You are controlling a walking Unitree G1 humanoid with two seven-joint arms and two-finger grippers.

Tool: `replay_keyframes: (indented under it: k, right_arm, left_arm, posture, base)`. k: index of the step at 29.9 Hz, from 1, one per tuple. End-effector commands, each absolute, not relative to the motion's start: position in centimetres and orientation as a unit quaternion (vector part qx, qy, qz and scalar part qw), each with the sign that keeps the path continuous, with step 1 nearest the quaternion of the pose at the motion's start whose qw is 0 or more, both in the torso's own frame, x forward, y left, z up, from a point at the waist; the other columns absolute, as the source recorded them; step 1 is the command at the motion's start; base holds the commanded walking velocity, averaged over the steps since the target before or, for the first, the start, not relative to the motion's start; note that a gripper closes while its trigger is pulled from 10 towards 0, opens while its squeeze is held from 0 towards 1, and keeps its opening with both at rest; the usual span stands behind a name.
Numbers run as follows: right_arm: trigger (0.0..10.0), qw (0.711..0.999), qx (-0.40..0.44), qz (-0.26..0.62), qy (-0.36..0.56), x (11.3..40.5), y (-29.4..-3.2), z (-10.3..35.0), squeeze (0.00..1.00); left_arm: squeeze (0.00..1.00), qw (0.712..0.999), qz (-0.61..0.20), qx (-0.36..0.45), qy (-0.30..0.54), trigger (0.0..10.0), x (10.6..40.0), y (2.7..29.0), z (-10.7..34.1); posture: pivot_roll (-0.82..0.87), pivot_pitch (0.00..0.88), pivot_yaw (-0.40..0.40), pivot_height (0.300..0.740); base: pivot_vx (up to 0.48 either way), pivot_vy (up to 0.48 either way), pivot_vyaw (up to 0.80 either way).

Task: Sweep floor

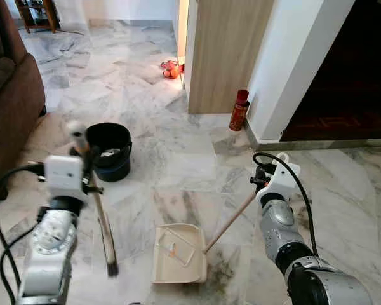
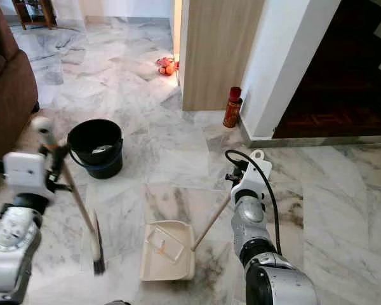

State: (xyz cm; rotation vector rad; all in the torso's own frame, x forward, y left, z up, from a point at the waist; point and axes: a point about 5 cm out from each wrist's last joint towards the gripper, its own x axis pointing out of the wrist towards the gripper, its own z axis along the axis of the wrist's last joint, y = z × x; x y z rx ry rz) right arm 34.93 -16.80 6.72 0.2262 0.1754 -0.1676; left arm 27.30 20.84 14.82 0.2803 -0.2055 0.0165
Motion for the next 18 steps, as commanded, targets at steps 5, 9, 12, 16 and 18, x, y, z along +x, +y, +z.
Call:
replay_keyframes:
  k: [5,9,12,16,18]
  right_arm:
    - [10.0,0.99,0.112,-0.078,0.04,35.7,-17.2,8.5,0.0]
    - [10.0,0.992,0.108,-0.062,0.023,35.6,-16.7,8.8,0.0]
    - [10.0,0.993,0.107,-0.051,0.014,35.7,-16.2,9.0,0.0]
    - [10.0,0.992,0.117,-0.046,0.004,35.6,-15.7,9.1,0.0]
    - [10.0,0.992,0.117,-0.046,0.004,35.6,-15.7,9.0,0.0]
  left_arm:
    - [0.0,0.982,0.036,0.15,-0.109,10.0,27.7,21.1,13.9]
    - [0.0,0.981,0.04,0.155,-0.11,10.0,27.9,21.2,13.9]
    - [0.0,0.979,0.042,0.163,-0.113,10.0,28.1,21.5,14.0]
    - [0.0,0.977,0.051,0.169,-0.118,10.0,28.1,22.0,14.1]
    - [0.0,0.977,0.052,0.169,-0.119,10.0,28.1,22.0,14.1]
  posture:
    - [0.2,0.0,-0.073,0.74]
    - [0.2,0.0,-0.077,0.74]
    - [0.2,0.0,-0.079,0.74]
    - [0.21,0.0,-0.079,0.74]
    - [0.21,0.0,-0.078,0.74]
  base:
    - [0.0,0.0,0.0]
    - [0.0,0.0,0.0]
    - [0.0,0.0,0.0]
    - [0.0,0.0,0.43]
    - [0.0,0.0,0.73]
